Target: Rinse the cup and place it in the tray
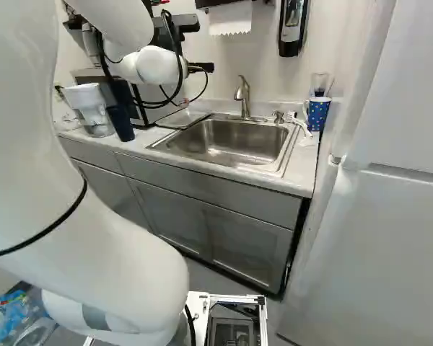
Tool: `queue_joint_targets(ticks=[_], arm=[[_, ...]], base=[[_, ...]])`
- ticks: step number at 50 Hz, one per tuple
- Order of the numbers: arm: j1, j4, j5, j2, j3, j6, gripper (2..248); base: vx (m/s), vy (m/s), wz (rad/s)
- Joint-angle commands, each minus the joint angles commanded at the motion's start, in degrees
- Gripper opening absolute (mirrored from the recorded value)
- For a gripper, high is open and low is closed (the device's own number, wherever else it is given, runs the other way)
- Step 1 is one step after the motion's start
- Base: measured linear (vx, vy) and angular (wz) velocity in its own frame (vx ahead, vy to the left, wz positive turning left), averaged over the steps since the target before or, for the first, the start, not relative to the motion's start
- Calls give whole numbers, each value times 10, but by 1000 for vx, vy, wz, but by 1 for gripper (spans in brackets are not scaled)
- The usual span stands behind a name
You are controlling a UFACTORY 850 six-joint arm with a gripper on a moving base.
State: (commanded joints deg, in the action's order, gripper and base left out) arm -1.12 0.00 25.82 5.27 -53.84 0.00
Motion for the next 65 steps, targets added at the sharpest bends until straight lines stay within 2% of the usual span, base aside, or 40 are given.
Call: queue_joint_targets(ticks=[15,29,46,65], arm=[[0,0,0,-2,-2,0,247],[3,0,0,-21,-20,0,247],[17,0,0,-61,-60,0,247],[35,0,0,-107,-125,0,247]], base=[[0,0,0],[0,0,0],[0,0,0],[0,0,0]])
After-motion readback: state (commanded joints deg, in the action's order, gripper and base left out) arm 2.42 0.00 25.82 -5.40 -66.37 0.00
